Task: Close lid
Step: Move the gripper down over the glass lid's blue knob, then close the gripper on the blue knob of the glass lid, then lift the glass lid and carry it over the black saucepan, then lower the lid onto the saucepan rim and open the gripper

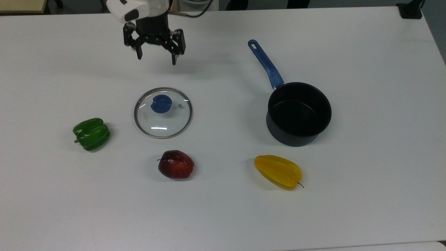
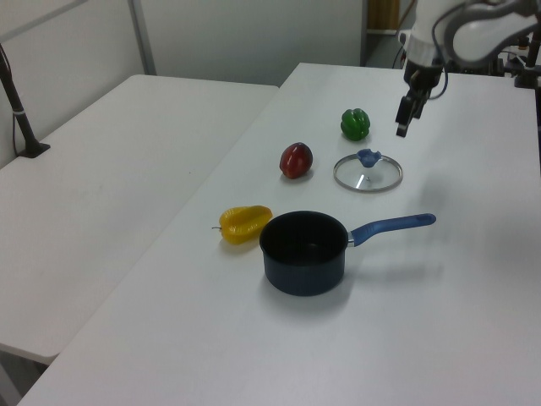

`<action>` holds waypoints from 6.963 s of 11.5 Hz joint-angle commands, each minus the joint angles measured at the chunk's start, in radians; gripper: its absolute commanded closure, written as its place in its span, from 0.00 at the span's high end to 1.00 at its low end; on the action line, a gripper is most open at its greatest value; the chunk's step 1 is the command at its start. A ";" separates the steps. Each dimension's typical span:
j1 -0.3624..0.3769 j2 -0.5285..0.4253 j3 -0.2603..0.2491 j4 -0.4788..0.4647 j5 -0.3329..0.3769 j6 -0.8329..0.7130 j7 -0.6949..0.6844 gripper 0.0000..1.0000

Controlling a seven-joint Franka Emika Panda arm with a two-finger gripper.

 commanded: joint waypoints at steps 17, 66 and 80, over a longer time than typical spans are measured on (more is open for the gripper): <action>0.005 0.246 0.006 -0.008 0.012 0.513 -0.021 0.72; 0.588 0.368 0.018 0.462 -0.310 0.091 0.657 0.46; 0.591 0.388 0.018 0.466 -0.311 0.089 0.666 1.00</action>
